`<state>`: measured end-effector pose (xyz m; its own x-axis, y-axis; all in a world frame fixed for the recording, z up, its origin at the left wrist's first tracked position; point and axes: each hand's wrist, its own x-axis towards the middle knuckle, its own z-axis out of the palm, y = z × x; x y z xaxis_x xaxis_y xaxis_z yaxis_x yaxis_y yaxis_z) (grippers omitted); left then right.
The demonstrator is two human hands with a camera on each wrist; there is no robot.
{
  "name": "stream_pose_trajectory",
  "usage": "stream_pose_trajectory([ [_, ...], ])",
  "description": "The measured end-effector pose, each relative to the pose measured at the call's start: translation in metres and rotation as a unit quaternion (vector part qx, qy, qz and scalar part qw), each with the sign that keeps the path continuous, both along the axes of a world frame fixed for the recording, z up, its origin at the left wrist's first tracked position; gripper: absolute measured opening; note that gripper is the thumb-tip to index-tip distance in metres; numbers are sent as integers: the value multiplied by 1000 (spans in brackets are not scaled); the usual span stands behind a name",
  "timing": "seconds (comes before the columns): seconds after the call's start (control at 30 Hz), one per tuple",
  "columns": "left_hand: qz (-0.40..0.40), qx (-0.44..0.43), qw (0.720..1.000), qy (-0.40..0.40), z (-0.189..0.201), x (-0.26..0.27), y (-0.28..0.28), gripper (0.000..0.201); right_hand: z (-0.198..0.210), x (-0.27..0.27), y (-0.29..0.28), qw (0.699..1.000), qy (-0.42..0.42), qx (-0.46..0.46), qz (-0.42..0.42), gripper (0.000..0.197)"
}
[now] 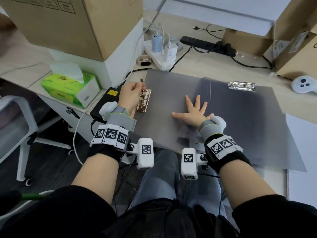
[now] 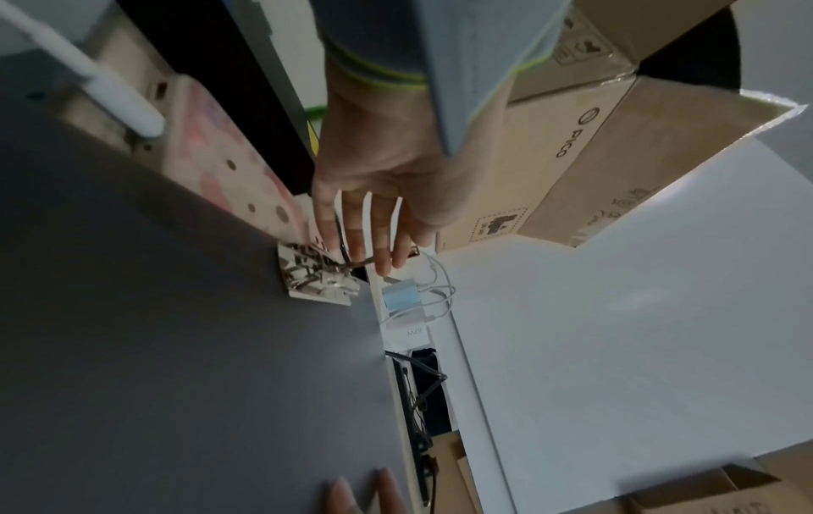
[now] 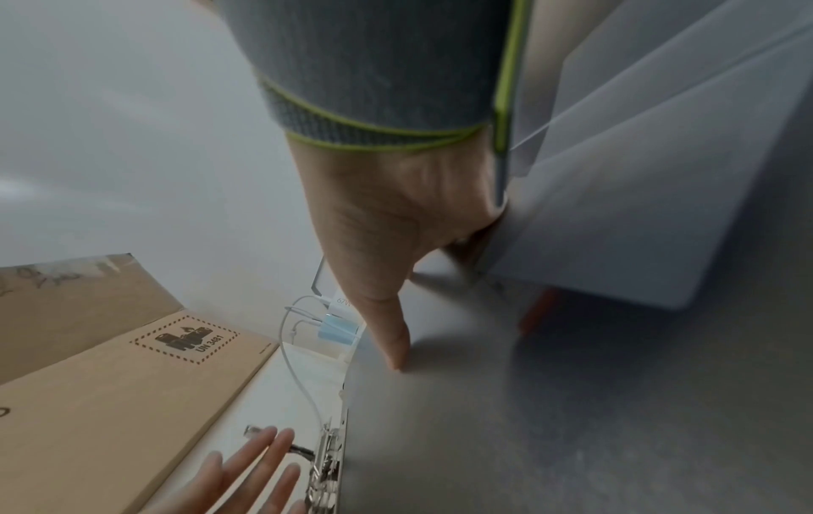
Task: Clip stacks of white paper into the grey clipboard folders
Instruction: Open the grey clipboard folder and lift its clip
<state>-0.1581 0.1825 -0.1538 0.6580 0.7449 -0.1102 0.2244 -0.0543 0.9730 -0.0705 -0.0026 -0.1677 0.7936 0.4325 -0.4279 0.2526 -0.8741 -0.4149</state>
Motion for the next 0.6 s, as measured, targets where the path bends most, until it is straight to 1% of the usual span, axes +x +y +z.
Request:
stream_pose_trajectory([
  [0.03,-9,0,1000,-1,0,5,-1,31,-1,1,-1,1000,1,5,0,93],
  [0.17,-33,27,998,42,-4,13,0,35,-2,2,-3,1000,3,25,-5,91],
  [0.3,-13,9,1000,-2,-4,13,-1,39,-2,4,-6,999,13,47,-10,86],
  [0.4,0,21,999,-26,0,14,-5,36,2,5,-11,995,25,89,-26,81],
  [0.47,-19,47,998,-31,5,17,-12,34,2,7,-15,990,29,130,-43,76],
  [0.5,-35,63,997,-30,7,19,-17,34,2,7,-19,984,38,165,-56,75],
  [0.6,-90,83,992,-38,15,28,-40,33,4,7,-37,945,59,288,-141,65],
])
